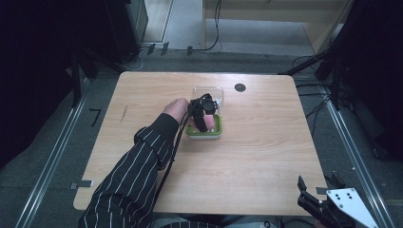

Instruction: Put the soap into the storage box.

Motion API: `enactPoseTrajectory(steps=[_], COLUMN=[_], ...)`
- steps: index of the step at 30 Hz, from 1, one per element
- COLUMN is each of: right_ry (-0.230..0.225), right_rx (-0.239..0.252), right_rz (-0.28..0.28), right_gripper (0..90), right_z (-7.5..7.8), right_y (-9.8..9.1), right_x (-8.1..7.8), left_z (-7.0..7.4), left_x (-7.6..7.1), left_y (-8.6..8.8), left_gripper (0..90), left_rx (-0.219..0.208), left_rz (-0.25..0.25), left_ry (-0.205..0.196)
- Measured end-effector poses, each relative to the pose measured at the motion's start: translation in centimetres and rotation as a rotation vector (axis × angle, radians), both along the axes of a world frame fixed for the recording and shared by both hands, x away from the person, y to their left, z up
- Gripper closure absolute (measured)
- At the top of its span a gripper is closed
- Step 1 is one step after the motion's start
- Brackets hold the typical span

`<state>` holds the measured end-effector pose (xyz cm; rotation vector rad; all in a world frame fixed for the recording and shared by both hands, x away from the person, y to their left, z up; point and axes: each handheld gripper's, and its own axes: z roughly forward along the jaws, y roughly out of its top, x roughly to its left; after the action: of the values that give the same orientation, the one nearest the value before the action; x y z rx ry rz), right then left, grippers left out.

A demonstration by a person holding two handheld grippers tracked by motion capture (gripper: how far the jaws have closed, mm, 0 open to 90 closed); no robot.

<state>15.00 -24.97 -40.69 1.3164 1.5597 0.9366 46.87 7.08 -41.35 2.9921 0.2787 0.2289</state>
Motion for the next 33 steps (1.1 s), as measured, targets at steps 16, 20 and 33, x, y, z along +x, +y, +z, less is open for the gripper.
enactPoseTrajectory(steps=[16, 20, 33], right_ry=[0.001, 0.002, 0.003], right_rx=[-0.002, 0.000, -0.003], right_rz=[-0.021, -0.021, -0.018], right_gripper=[13.1, 13.2, 13.1], right_z=[0.0, 0.0, 0.0], right_y=[-0.3, -0.3, -0.2], right_x=[-0.5, -0.5, -0.4], left_z=[-1.4, -1.8, -2.7], left_x=[1.1, 1.1, 1.5], left_y=[-0.1, -0.1, 0.1], left_gripper=[38.5, 38.5, 38.4], left_rx=[0.020, 0.016, 0.027], left_rz=[0.014, 0.007, 0.013], left_ry=[0.011, 0.012, 0.015])
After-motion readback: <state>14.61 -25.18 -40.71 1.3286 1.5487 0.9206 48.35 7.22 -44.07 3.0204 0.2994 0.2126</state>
